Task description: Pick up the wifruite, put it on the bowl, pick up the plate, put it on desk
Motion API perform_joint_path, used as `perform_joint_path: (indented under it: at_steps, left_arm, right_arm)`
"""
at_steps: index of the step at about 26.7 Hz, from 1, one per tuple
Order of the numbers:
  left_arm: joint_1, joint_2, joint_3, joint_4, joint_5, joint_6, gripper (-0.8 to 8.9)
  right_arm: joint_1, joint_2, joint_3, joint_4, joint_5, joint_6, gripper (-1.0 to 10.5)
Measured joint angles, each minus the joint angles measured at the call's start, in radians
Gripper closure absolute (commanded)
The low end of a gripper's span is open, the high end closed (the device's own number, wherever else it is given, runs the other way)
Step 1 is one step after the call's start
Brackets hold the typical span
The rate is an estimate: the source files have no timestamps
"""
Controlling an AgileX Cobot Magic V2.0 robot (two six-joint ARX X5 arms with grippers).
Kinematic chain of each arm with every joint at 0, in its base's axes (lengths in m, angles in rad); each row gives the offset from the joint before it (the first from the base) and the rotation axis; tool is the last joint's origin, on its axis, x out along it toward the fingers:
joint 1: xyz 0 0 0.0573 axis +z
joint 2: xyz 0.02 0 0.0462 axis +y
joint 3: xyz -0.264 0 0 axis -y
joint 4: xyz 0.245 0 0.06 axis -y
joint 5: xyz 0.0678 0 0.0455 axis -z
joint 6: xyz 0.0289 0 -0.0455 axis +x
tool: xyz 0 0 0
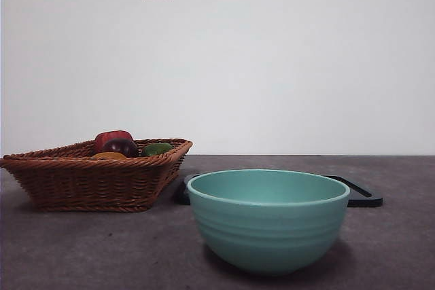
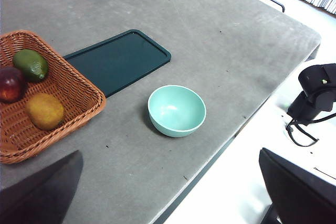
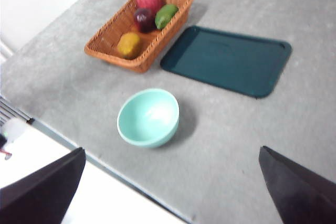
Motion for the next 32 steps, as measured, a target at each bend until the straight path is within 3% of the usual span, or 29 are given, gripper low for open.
perform_joint_path:
  at_steps: [6, 8, 9, 11, 12, 32]
  left_arm:
    - [0.0, 0.0, 0.0, 0.0, 0.0, 0.0, 2.6]
    - [0.0, 0.0, 0.0, 0.0, 0.0, 0.0, 3.17]
    - [0.0, 0.0, 0.0, 0.0, 0.0, 0.0, 4.0]
    - [0.0, 0.0, 0.0, 0.0, 0.0, 0.0, 6.52]
    - [0.0, 0.0, 0.0, 0.0, 0.0, 0.0, 7.96]
    - [0.0, 0.0, 0.0, 0.0, 0.0, 0.0, 7.95]
  right_arm:
    - [0.0, -0.023, 0.0, -0.001, 0.0, 0.002, 4.0]
    - [0.0, -0.023, 0.0, -0.001, 0.001, 0.003, 4.5]
    - [0.0, -0.023, 0.0, -0.001, 0.003, 0.003, 5.6]
    - [0.0, -0.023, 0.0, -0.001, 0.004, 0.005, 9.0]
    - [0.0, -0.023, 0.0, -0.001, 0.006, 0.005, 9.4]
    - [0.0, -0.023, 0.0, 0.0, 0.008, 0.005, 9.3]
